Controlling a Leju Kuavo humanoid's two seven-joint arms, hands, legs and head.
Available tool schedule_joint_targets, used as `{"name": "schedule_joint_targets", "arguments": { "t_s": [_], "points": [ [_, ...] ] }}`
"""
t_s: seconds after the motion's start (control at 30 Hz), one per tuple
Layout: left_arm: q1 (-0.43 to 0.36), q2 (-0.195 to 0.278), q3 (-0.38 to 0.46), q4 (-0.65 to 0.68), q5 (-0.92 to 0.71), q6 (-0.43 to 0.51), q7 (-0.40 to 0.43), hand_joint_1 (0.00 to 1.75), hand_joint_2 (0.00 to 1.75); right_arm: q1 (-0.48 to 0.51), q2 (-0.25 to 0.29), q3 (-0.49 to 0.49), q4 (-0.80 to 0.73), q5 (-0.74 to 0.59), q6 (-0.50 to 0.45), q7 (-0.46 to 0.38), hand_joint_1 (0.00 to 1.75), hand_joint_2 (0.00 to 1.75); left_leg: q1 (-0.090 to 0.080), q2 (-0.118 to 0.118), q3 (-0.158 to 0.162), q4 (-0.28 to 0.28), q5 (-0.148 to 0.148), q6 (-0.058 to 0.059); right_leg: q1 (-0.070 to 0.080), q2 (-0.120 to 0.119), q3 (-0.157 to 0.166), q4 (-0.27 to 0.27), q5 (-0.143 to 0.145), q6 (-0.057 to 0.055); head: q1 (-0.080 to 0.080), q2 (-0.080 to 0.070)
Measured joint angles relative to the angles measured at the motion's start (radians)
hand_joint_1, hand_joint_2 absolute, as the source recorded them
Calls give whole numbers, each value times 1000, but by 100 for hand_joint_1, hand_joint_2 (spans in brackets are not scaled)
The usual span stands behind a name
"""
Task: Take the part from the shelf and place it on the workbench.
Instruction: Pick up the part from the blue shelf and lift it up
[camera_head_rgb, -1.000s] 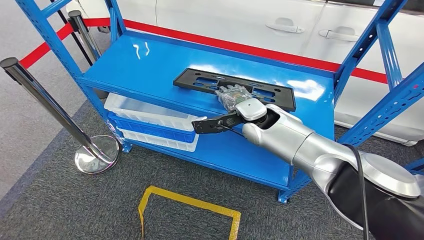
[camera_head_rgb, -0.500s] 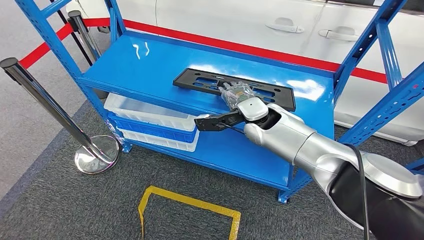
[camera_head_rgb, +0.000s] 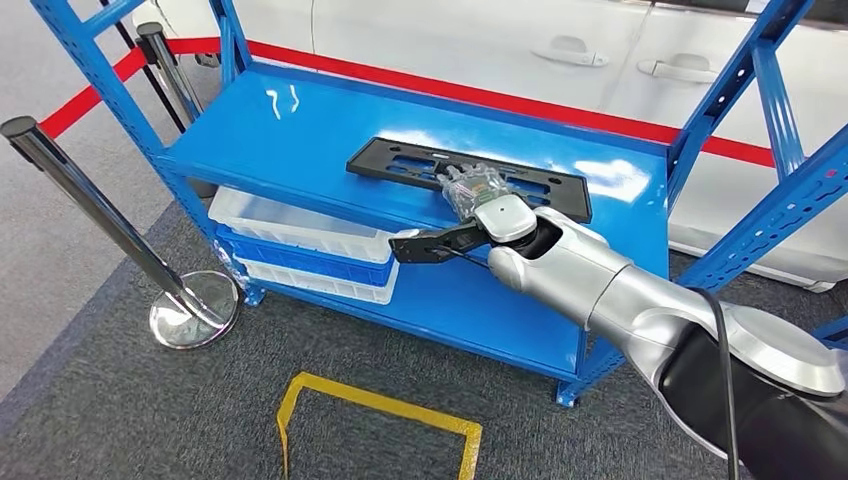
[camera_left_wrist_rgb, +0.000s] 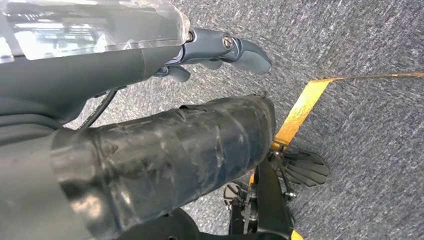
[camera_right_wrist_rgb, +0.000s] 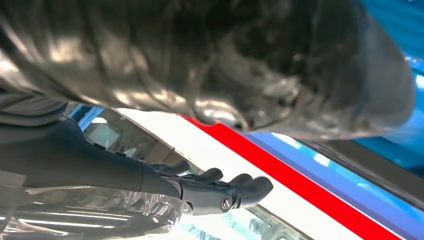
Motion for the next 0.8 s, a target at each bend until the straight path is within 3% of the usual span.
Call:
{"name": "schedule_joint_targets", "arguments": {
  "t_s": [0.1, 0.13, 0.23, 0.27, 0.3, 0.33, 0.37, 0.43, 0.5, 0.6, 0.67, 0.73, 0.77, 0.8],
  "points": [
    [1, -1, 0, 0, 0, 0, 0, 0, 0, -2, -2, -2, 0, 0, 0, 0, 0, 0, 7, 3, 34, -41, 13, 2, 4, -3, 4, 3, -2, 5, 4, 0],
    [1, -2, 0, 0, 0, 0, 0, 0, 0, -3, -4, -2, 0, 0, 1, 0, 0, 0, 7, 5, 43, -49, 14, 3, 2, -3, -9, 28, -16, 6, 7, 0],
    [-2, -2, -1, 0, 0, 1, 0, 0, 0, -3, -7, -2, 0, 0, 4, -2, 0, 0, 8, 7, 53, -57, 12, 6, -3, -4, -105, 195, -86, 10, 11, 0],
    [-2, -2, -2, 0, 0, 1, 0, 0, 0, -1, -8, -2, 0, 0, 5, -2, 0, 0, 11, 6, 53, -55, 10, 5, -7, -4, -130, 230, -88, 12, 11, 0],
    [-2, -2, -2, 0, 0, 1, 0, 0, 0, 1, -8, -2, 0, 0, 6, -3, 0, 0, 15, 5, 53, -52, 7, 0, -12, -4, -136, 228, -68, 15, 11, 0],
    [-1, -2, -2, 0, -1, 2, 0, 0, 0, 2, -9, -2, 0, 0, 6, -3, 0, 0, 20, 4, 54, -45, 1, -6, -18, -5, -124, 192, -33, 19, 11, 0],
    [0, -2, -2, 0, -1, 2, 0, 0, 0, 2, -10, -2, 0, 1, 7, -3, 0, 0, 25, 3, 53, -36, -6, -15, -23, -5, -101, 133, 4, 22, 12, 0],
    [2, -1, -2, 1, -1, 2, 0, 0, 0, 1, -10, -2, -1, 1, 9, -3, 0, 0, 28, 1, 46, -15, -20, -34, -25, -3, -62, 46, 38, 21, 13, 0],
    [1, 0, -3, 1, 0, 3, 0, 0, 0, 1, -10, -2, -2, 2, 10, -4, 0, 0, 27, 0, 39, -8, -24, -48, -19, 0, -58, 35, 31, 7, 11, 0],
    [1, -2, -3, 1, 0, 3, 1, 0, 0, 1, -11, -2, -2, 4, 11, -5, 0, 0, 33, 2, 35, 5, -36, -59, -17, 2, -53, 27, 33, -18, 8, 0],
    [0, -3, -3, 1, 0, 4, 1, 0, 0, 0, -11, -2, -2, 5, 11, -5, 0, 0, 32, 4, -4, 90, -81, -60, -17, 3, -44, 19, 34, -30, 4, 0],
    [-1, -2, -3, 1, 0, 4, 1, 0, 0, 1, -11, -2, -3, 6, 11, -5, 0, 0, 27, 4, -80, 230, -131, -58, -12, 3, -39, 19, 30, -38, 0, 0],
    [-1, -2, -3, 1, 0, 4, 1, 0, 0, 3, -11, -2, -3, 6, 11, -6, 0, 0, 26, 4, -108, 273, -136, -57, -10, 3, -37, 20, 26, -40, 0, 0],
    [0, -1, -3, 1, 0, 4, 1, 0, 0, 4, -11, -2, -3, 7, 11, -6, 0, 0, 25, 4, -122, 284, -123, -54, -8, 4, -34, 21, 23, -42, 0, 0]
  ]
}}
